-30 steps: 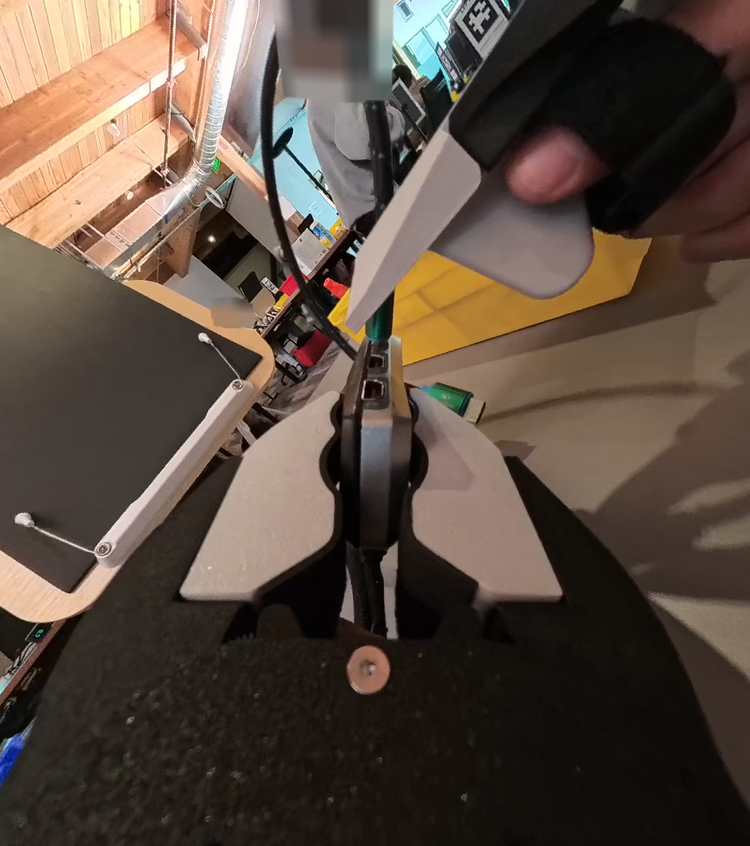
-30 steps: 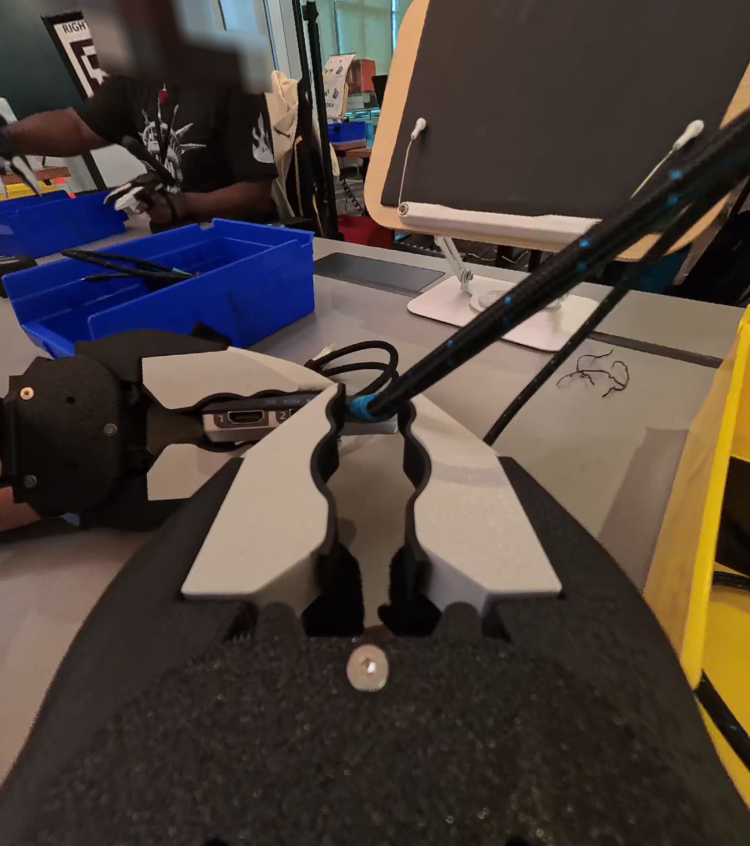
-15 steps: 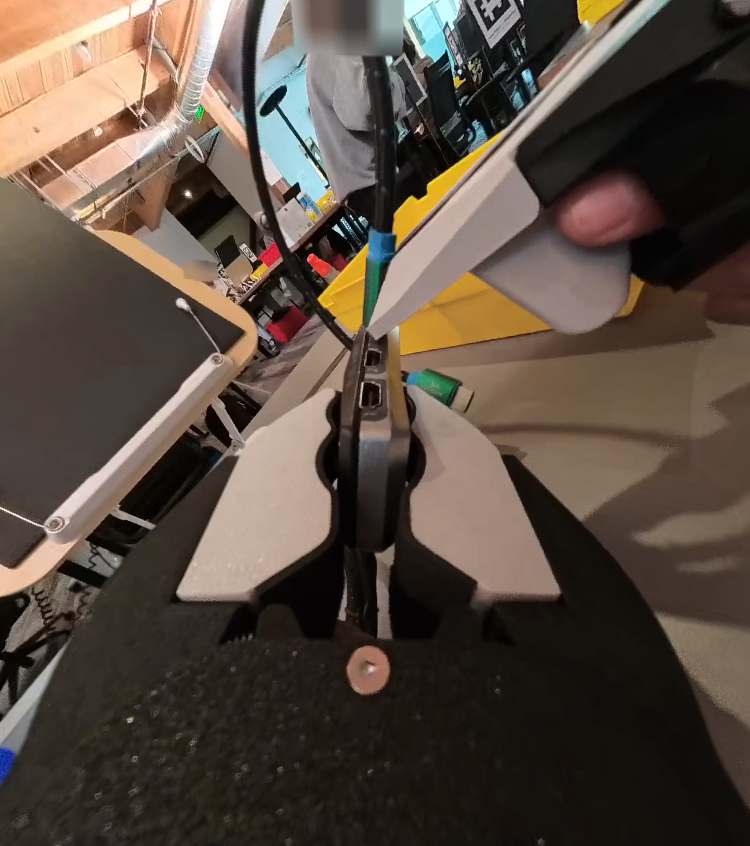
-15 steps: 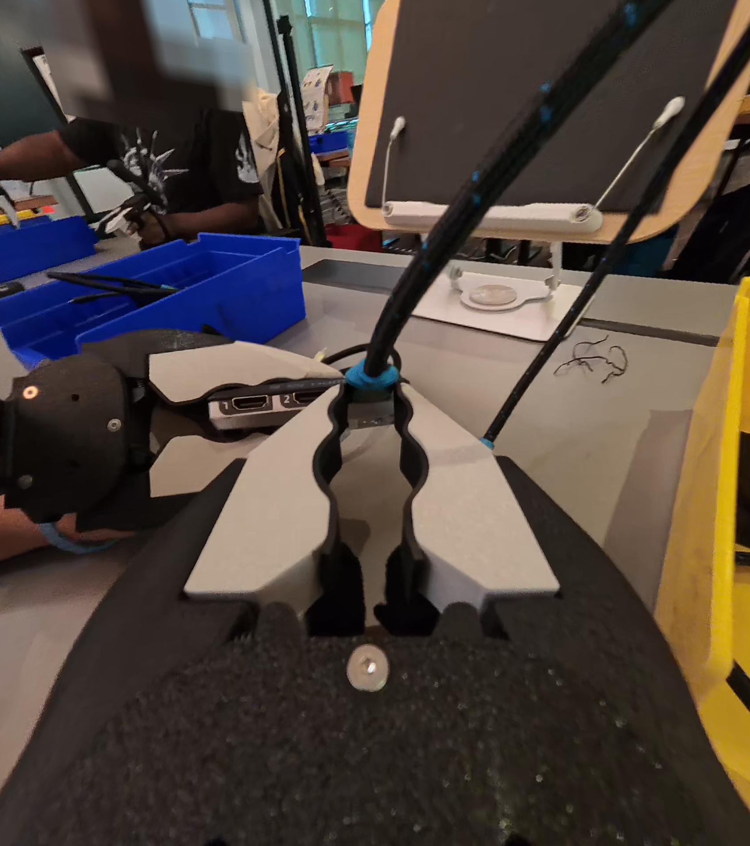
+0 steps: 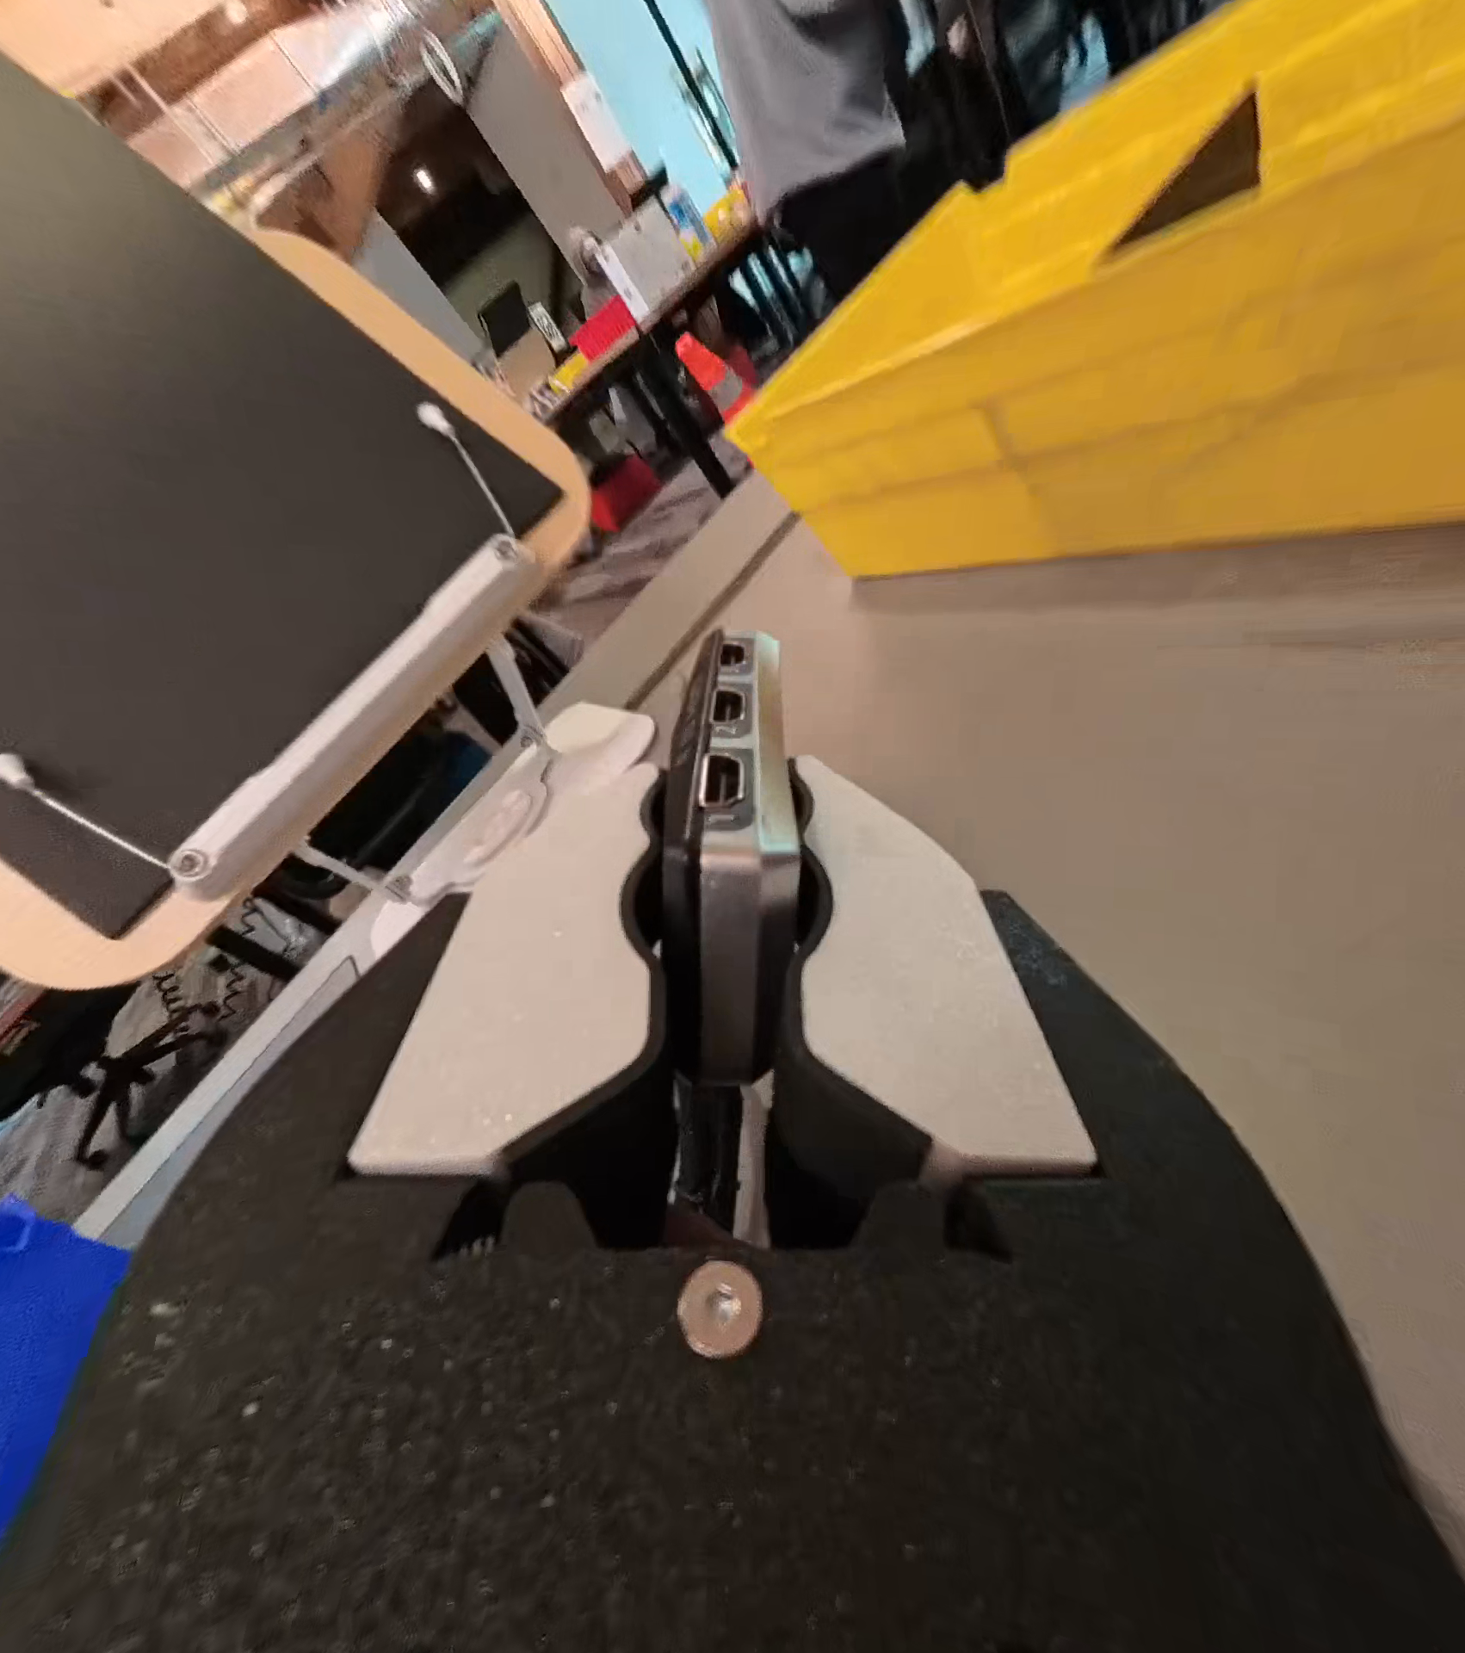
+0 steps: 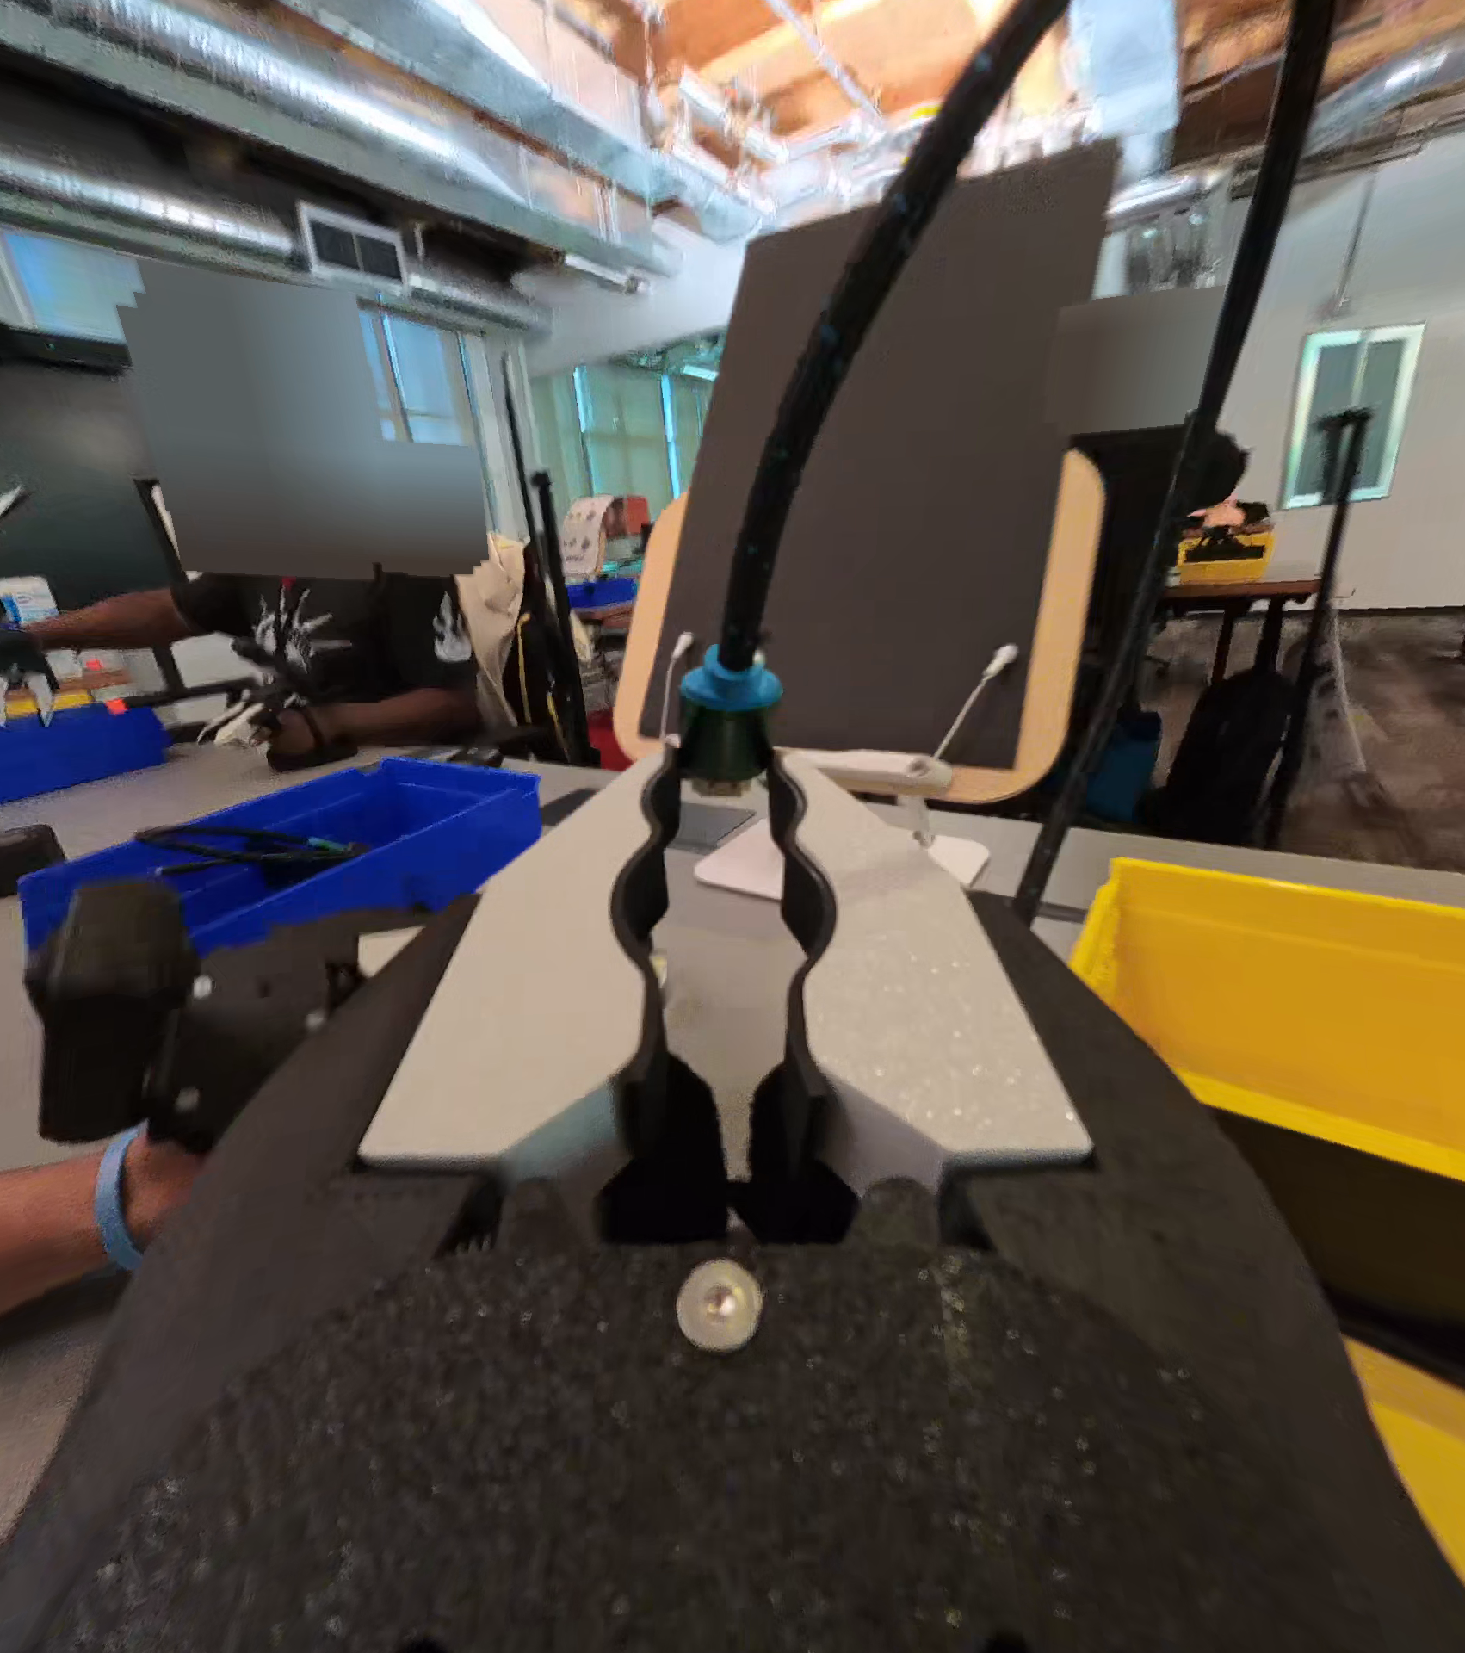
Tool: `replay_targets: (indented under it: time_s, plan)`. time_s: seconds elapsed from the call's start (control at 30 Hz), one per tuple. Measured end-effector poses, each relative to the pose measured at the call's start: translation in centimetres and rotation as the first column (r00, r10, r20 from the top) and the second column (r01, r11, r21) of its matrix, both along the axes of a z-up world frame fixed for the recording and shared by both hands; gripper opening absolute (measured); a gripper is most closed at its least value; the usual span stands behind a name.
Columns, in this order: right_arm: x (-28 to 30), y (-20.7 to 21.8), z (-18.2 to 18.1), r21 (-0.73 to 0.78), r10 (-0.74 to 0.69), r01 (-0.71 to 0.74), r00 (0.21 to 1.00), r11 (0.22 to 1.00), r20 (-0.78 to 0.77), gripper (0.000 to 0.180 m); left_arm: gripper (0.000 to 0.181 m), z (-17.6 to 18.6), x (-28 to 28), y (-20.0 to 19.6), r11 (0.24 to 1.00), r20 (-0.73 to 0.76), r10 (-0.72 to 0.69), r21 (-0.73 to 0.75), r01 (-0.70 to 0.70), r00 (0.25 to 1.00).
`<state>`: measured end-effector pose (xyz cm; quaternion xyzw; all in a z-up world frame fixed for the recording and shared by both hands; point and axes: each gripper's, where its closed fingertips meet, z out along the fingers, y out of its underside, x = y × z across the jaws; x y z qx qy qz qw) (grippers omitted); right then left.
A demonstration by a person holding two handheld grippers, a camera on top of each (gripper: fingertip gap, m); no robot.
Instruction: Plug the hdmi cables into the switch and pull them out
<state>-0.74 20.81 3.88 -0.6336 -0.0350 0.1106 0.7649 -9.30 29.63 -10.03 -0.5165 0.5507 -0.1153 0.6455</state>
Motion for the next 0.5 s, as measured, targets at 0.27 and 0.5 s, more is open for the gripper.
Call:
replay_targets:
  time_s: [0.27, 0.5]
  plan:
    - [6.2, -2.8, 0.8, -0.357, 0.013, 0.037, 0.991, 0.934, 0.136, 0.019, 0.022, -0.5, -0.2, -0.5, 0.997, -0.042, -0.042, 0.057, 0.044, 0.998]
    - [13.0, -8.3, -3.5, -0.571, 0.032, 0.397, 0.801, 0.718, 0.598, 0.010, 0.022, -1.1, 0.0, -0.8, 0.996, -0.083, -0.041, 0.081, 0.048, 0.996]
